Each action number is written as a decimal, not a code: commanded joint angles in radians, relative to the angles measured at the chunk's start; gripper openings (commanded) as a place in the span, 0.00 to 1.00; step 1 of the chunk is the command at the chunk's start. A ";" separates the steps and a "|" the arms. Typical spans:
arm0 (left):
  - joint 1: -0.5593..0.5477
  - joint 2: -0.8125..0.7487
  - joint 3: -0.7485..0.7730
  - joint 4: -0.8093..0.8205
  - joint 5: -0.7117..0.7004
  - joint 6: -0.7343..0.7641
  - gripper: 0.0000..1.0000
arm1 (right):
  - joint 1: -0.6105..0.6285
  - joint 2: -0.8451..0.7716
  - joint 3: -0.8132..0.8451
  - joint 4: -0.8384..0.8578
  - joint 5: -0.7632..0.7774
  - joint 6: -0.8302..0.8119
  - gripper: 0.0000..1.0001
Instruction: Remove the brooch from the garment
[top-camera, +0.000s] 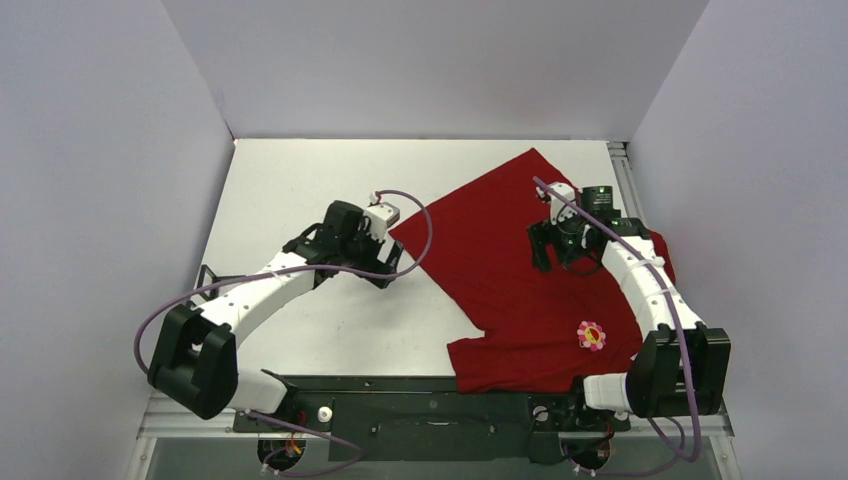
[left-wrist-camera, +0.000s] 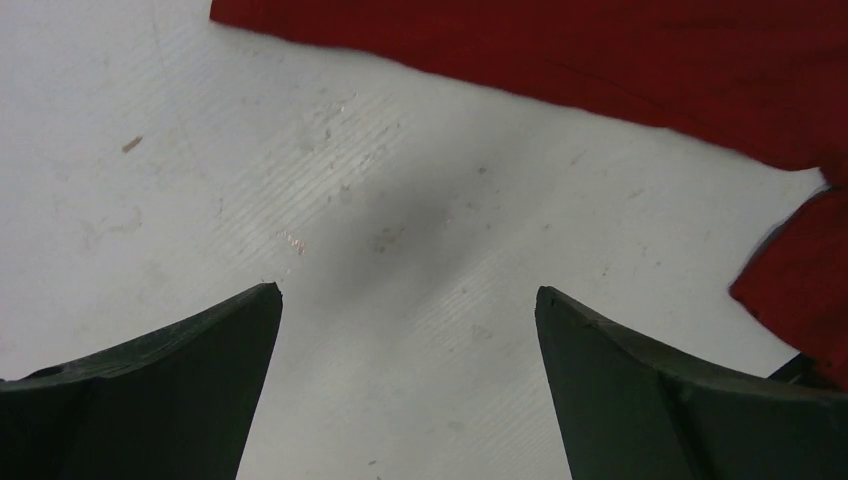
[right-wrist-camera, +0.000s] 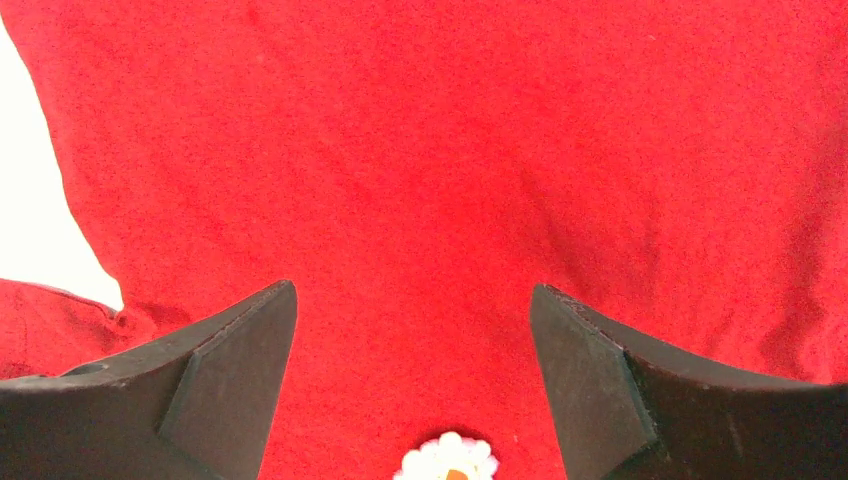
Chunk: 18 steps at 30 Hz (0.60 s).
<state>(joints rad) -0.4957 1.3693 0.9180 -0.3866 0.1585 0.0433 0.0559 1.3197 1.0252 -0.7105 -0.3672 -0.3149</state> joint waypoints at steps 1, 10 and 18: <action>-0.036 0.071 0.138 0.136 0.091 -0.108 0.96 | -0.106 0.024 0.070 -0.062 -0.069 -0.051 0.82; -0.220 0.377 0.412 0.232 0.120 -0.279 0.96 | -0.204 0.073 0.101 -0.127 0.016 -0.138 0.82; -0.258 0.666 0.597 0.197 0.146 -0.353 0.96 | -0.265 0.061 0.113 -0.188 0.000 -0.174 0.82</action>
<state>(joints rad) -0.7547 1.9572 1.4303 -0.1833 0.3092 -0.2501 -0.1837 1.4033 1.0954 -0.8608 -0.3645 -0.4500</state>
